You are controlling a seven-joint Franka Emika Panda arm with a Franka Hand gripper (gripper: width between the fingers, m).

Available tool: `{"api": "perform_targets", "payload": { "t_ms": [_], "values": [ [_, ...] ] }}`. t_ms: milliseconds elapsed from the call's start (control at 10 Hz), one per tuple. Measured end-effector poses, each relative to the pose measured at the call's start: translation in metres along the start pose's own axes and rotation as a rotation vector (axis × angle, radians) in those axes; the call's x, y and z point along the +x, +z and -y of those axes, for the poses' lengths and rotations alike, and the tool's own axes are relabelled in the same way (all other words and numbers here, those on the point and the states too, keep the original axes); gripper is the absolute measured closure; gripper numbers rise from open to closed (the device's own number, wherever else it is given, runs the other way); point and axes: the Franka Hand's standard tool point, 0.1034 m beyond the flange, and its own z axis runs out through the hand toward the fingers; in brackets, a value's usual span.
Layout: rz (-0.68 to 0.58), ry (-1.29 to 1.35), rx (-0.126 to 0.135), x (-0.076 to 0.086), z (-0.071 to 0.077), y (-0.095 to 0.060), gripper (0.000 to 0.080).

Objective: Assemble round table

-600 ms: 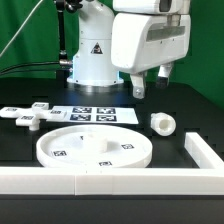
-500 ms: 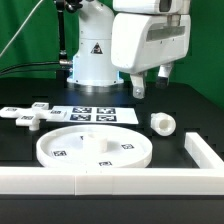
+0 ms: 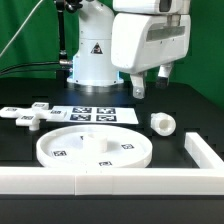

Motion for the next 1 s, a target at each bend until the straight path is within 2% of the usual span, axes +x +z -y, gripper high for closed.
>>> {"api": "perform_targets", "payload": {
  "t_ms": [100,200,500,800,1000],
  "values": [
    [-0.017,-0.057,-0.019,-0.010,-0.007,0.009,0.0150],
    [-0.021,-0.089,-0.022,-0.024,-0.012,0.023,0.0150],
    [-0.038,-0.162,-0.033,-0.046,-0.030,0.049,0.0150],
    [-0.039,-0.180,-0.025,-0.065,-0.038,0.069,0.0150],
    [-0.033,-0.175,-0.008,-0.073,-0.038,0.080,0.0150]
  ]
}}
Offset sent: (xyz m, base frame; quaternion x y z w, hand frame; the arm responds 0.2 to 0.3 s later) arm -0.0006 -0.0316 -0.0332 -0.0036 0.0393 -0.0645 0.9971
